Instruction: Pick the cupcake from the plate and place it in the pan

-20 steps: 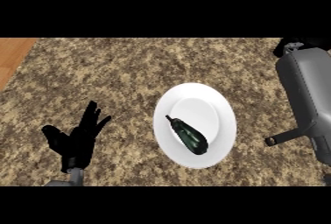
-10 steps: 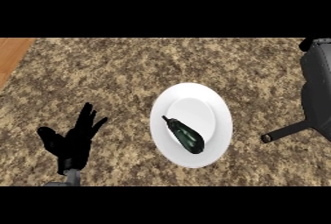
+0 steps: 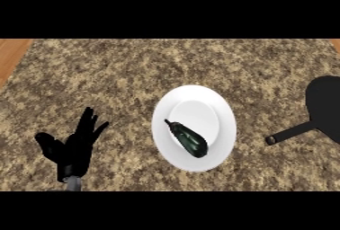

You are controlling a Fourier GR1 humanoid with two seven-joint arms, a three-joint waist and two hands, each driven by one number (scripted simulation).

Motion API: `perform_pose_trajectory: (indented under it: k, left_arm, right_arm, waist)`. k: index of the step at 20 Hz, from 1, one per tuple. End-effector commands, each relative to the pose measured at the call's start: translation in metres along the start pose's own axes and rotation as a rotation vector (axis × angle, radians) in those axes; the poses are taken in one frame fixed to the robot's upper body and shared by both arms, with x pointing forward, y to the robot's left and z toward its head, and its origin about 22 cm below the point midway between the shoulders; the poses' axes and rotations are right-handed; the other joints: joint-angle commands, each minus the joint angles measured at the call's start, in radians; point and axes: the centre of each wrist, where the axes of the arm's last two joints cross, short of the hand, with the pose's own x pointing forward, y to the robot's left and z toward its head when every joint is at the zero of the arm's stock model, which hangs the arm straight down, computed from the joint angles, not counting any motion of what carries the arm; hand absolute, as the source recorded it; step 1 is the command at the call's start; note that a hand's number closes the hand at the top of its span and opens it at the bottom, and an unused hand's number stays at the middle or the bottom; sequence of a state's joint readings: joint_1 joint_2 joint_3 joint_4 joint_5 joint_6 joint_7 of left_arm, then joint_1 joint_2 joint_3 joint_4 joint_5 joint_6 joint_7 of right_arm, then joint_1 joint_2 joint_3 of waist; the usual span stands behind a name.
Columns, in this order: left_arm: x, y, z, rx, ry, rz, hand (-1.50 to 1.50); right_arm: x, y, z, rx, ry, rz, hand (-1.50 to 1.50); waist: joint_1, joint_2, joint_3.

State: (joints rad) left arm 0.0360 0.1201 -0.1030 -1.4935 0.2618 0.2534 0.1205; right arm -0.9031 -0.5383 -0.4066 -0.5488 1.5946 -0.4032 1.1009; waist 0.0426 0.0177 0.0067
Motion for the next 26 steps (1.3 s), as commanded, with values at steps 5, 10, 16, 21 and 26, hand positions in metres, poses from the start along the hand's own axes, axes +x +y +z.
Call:
perform_pose_trajectory:
  k: [5,10,16,21,26]
  left_arm:
    - [-0.012,0.006,0.005,0.008,0.037,-0.005,0.00]
    - [-0.009,0.012,0.009,-0.008,0.051,-0.007,0.00]
    - [0.004,0.012,-0.012,0.011,0.049,0.010,0.00]
    - [-0.017,-0.012,0.005,0.009,0.048,0.000,0.00]
    - [-0.013,-0.002,0.003,0.030,0.046,-0.005,0.00]
  right_arm:
    - [-0.073,0.046,-0.044,-0.031,0.199,-0.140,1.50]
    - [-0.115,0.068,-0.062,0.100,0.316,0.058,-1.50]
    - [-0.151,0.077,-0.078,0.149,0.255,-0.055,-1.50]
    - [-0.137,0.080,-0.062,0.078,0.215,-0.278,-1.50]
    - [-0.111,0.059,-0.066,-0.023,0.236,-0.594,-1.50]
  waist:
    - [-0.001,0.006,-0.002]
    - [0.013,0.007,-0.001]
    - [-0.009,0.006,0.000]
    - [-0.004,0.003,0.003]
    - [-0.021,-0.006,0.004]
